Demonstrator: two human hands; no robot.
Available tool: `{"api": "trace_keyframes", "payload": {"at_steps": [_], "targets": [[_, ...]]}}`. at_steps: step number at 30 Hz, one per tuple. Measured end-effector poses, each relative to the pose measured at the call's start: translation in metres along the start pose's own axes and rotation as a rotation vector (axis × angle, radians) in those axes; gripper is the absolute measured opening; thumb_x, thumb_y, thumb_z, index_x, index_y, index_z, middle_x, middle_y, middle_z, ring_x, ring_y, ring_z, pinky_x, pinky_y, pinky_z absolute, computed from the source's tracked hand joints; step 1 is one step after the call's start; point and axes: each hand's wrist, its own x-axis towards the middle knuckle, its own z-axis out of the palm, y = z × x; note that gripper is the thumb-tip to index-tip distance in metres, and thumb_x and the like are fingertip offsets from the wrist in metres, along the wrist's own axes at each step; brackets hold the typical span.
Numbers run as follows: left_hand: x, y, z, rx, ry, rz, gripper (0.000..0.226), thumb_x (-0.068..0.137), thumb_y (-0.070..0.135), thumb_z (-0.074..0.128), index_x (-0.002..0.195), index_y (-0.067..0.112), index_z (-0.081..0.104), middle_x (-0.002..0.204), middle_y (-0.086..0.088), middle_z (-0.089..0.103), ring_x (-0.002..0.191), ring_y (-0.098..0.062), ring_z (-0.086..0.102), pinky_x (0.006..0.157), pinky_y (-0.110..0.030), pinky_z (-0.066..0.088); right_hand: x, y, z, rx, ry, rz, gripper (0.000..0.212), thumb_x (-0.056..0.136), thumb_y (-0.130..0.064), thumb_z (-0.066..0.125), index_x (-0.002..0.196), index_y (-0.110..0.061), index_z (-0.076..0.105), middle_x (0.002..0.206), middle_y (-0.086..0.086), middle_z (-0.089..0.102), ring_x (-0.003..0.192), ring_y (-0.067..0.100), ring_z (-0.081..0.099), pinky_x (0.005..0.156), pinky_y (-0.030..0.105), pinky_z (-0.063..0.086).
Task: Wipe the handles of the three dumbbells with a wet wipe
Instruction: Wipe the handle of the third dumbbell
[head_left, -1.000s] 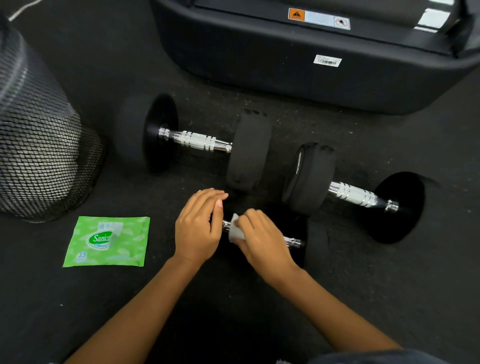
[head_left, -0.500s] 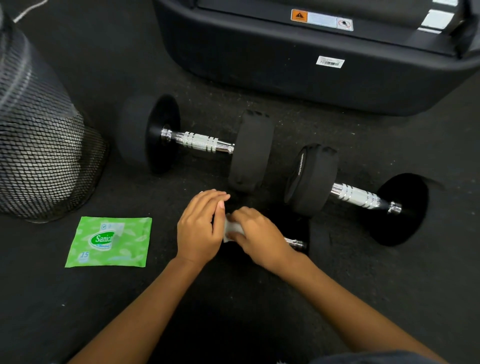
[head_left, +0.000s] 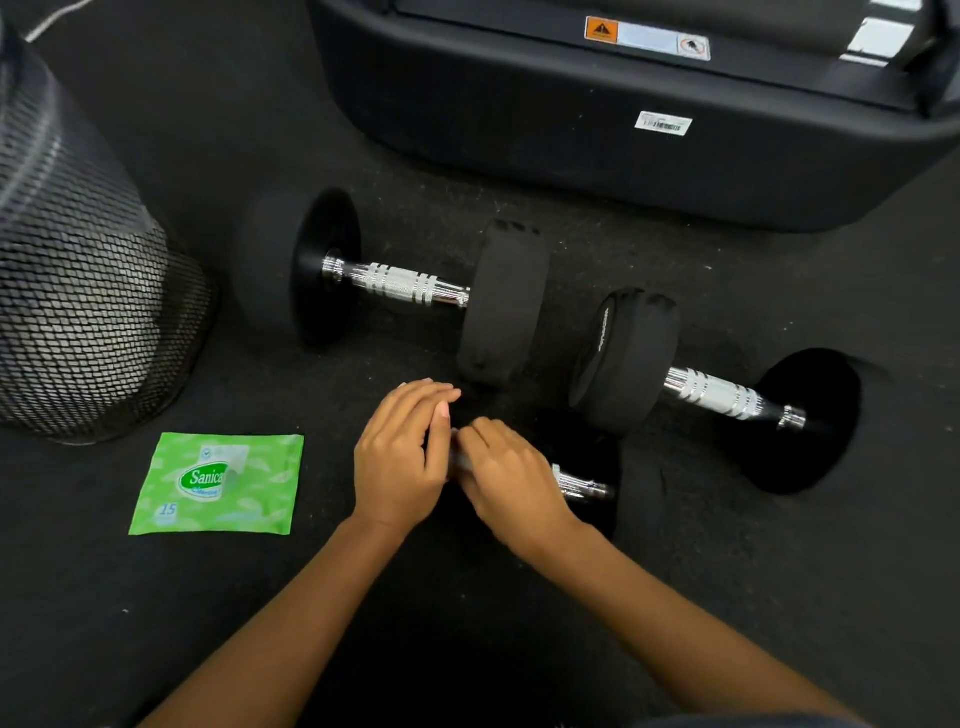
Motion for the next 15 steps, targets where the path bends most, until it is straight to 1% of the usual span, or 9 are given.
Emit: {"api": "trace_keyframes", "payload": {"at_steps": [1,3,5,7,9,10,12,13,15], "targets": [[0.0,0.0,0.0,-0.002,-0.001,0.002,0.034,0.095,0.019,0.038,0.104,0.007,0.069,0.107,-0.004,0.068,0.109,-0.012,0.055,0.1,-0.031,0.04,-0.001,0.0,0.002,-0.008,0.042,-0.006,0.027,0.067,-0.008,0.076,0.089,-0.008,0.061,0.082,0.007,0.062,0.073,0.02,0.06,0.066,0.029,0.051],[0.0,0.001,0.0,0.002,0.001,0.007,0.034,0.094,0.019,0.038,0.105,0.007,0.069,0.107,-0.004,0.068,0.109,-0.011,0.054,0.1,-0.032,0.04,0.004,0.002,-0.002,0.085,0.002,0.049,0.026,0.073,-0.01,0.073,0.094,-0.007,0.059,0.092,0.008,0.061,0.083,0.021,0.059,0.071,0.031,0.049],[0.0,-0.001,0.001,0.004,0.004,0.01,0.034,0.095,0.018,0.038,0.104,0.007,0.069,0.107,-0.004,0.068,0.109,-0.011,0.054,0.1,-0.031,0.04,0.013,0.008,-0.007,0.247,-0.156,0.163,0.028,0.082,-0.02,0.067,0.106,-0.009,0.057,0.106,0.007,0.06,0.097,0.02,0.056,0.08,0.031,0.046],[0.0,-0.001,0.001,0.005,0.003,0.005,0.034,0.095,0.018,0.039,0.104,0.007,0.069,0.106,-0.004,0.068,0.109,-0.01,0.054,0.1,-0.032,0.041,0.024,0.016,-0.012,0.404,-0.321,0.269,0.034,0.084,-0.029,0.065,0.113,-0.013,0.058,0.112,0.004,0.062,0.1,0.019,0.058,0.084,0.034,0.048],[0.0,-0.001,0.001,0.005,0.002,0.004,0.034,0.095,0.019,0.038,0.104,0.007,0.069,0.106,-0.003,0.068,0.109,-0.01,0.054,0.099,-0.032,0.041,0.028,0.019,-0.013,0.409,-0.365,0.279,0.033,0.085,-0.031,0.064,0.113,-0.013,0.058,0.111,0.004,0.063,0.099,0.019,0.059,0.084,0.034,0.049],[0.0,-0.001,0.001,0.006,0.003,0.005,0.034,0.095,0.019,0.038,0.104,0.008,0.069,0.106,-0.003,0.068,0.109,-0.01,0.054,0.099,-0.032,0.041,0.026,0.015,-0.012,0.337,-0.326,0.244,0.03,0.085,-0.028,0.064,0.11,-0.012,0.058,0.109,0.005,0.062,0.097,0.02,0.059,0.081,0.032,0.048],[0.0,-0.001,0.001,0.007,0.003,0.013,0.034,0.095,0.018,0.038,0.104,0.007,0.069,0.107,-0.004,0.068,0.109,-0.011,0.054,0.1,-0.033,0.041,0.014,0.007,-0.007,0.101,-0.159,0.108,0.023,0.083,-0.019,0.066,0.102,-0.009,0.058,0.101,0.008,0.061,0.091,0.022,0.059,0.073,0.028,0.044],[0.0,-0.001,0.001,0.007,0.001,0.016,0.034,0.095,0.018,0.038,0.104,0.007,0.069,0.107,-0.003,0.068,0.109,-0.012,0.054,0.099,-0.034,0.041,0.007,0.003,-0.004,0.002,-0.117,0.052,0.023,0.077,-0.015,0.07,0.096,-0.008,0.06,0.093,0.008,0.061,0.084,0.022,0.06,0.069,0.028,0.044],[-0.001,-0.002,0.0,0.011,-0.006,0.014,0.035,0.095,0.019,0.037,0.104,0.008,0.069,0.107,-0.003,0.068,0.11,-0.012,0.055,0.1,-0.034,0.041,-0.004,0.003,0.001,-0.077,-0.047,-0.027,0.027,0.066,-0.011,0.078,0.089,-0.01,0.063,0.082,0.005,0.062,0.073,0.02,0.06,0.067,0.028,0.049]]}}
